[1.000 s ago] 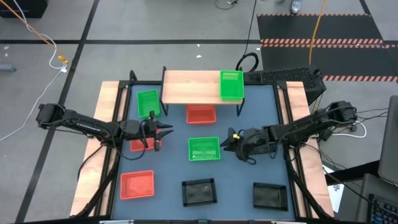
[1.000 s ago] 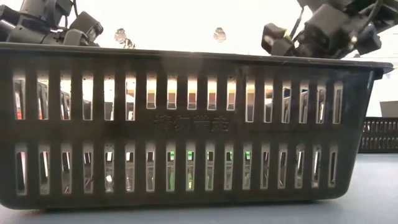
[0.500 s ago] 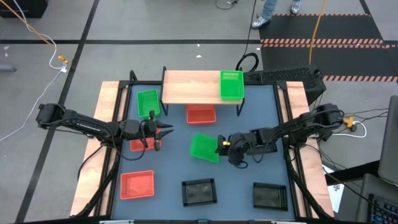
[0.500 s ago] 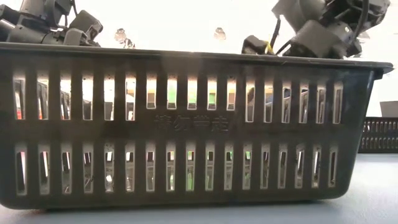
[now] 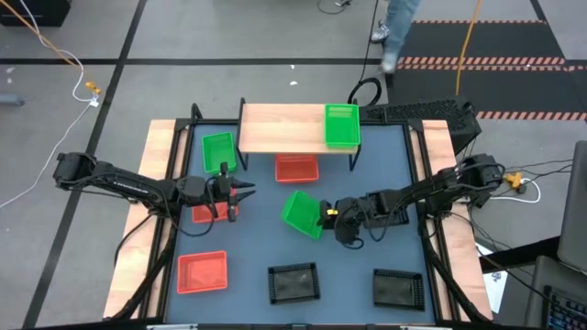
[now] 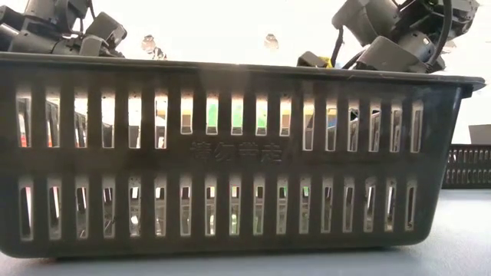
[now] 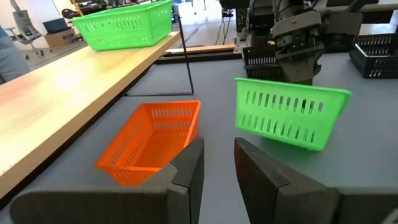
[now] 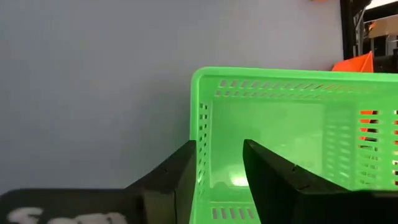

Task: Stack baskets on shelf by color
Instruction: Stack the bottom green bin on top of the green bin on the shelf

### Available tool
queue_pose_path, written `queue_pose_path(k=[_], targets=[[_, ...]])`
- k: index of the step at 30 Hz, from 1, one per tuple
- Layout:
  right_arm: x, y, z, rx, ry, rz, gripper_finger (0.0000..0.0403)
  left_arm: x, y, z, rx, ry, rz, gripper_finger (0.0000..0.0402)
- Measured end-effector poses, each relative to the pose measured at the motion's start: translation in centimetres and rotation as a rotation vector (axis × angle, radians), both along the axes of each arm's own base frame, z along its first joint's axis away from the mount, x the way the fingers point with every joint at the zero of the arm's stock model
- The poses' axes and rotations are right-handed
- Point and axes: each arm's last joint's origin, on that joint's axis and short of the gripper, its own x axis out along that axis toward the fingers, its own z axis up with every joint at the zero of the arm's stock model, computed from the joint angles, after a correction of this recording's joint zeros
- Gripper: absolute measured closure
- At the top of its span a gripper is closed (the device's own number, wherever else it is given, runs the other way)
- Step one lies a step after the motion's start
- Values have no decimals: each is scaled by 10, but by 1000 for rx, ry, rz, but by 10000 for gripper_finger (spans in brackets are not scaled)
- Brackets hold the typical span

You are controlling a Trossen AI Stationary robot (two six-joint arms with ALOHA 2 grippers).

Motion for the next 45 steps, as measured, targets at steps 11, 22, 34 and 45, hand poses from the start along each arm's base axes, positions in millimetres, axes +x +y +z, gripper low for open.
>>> queue_pose_path(k=[11, 22, 34, 45], targets=[[-8, 2, 19, 128, -9, -39, 317, 0, 0, -1, -3, 5, 1, 309], [-14, -8, 35, 348, 7, -55, 326, 0, 1, 0, -3, -1, 9, 309], [-8, -16, 40, 502, -31, -184, 227, 0, 1, 0, 6, -3, 13, 309], [0, -21, 44, 536, 71, -206, 221, 1, 3, 4, 28, -41, 19, 309]])
